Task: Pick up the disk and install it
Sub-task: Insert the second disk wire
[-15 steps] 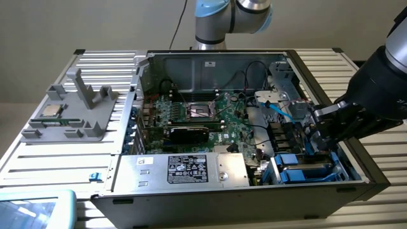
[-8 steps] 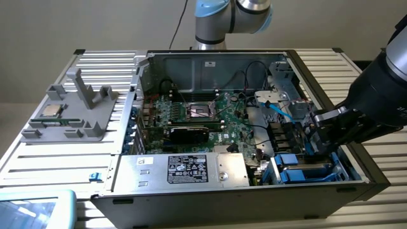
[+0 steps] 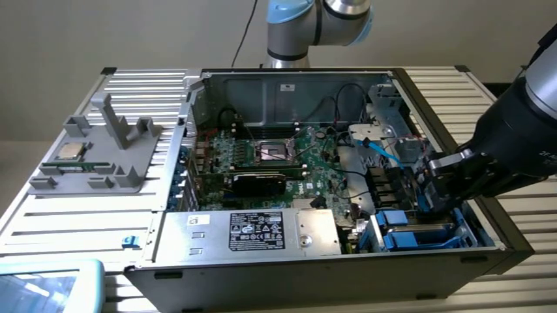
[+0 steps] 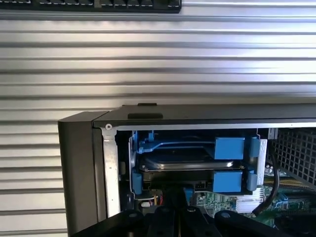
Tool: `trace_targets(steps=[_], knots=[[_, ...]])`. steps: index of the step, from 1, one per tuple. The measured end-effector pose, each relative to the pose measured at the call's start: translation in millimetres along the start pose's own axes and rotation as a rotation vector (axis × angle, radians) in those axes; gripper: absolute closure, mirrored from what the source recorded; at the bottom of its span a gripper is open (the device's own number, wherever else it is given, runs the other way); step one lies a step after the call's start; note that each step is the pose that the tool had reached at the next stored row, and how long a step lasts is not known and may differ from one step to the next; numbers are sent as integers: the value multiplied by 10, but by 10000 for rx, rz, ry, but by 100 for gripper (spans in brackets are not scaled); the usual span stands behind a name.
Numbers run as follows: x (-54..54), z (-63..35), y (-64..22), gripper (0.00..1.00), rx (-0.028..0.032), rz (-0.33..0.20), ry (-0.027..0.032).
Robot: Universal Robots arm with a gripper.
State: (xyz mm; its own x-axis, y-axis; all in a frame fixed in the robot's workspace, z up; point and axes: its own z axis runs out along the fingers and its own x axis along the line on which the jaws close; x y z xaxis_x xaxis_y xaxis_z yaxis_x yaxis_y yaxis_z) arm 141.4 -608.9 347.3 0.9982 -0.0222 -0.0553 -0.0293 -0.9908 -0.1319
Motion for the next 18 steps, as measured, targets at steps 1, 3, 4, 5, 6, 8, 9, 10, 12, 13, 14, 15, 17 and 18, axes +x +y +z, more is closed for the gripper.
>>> trace_targets(steps=[1,3,4,5,6,8,9,10,12,13,14,15,17,18], knots=[[4,7,1,89,0,-1,-4],[4,20,2,89,5,1,-7],[5,27,4,89,10,1,-8],[5,31,4,89,13,2,-10],[5,37,4,89,15,2,-14],[6,49,5,89,17,2,-23],[6,55,6,89,18,4,-29],[6,61,6,89,17,4,-35],[7,72,8,89,13,6,-49],[7,79,9,89,15,8,-58],[8,87,10,89,17,9,-67],[8,94,11,89,18,10,-75],[9,100,11,89,13,12,-90],[9,101,12,89,12,13,-98]])
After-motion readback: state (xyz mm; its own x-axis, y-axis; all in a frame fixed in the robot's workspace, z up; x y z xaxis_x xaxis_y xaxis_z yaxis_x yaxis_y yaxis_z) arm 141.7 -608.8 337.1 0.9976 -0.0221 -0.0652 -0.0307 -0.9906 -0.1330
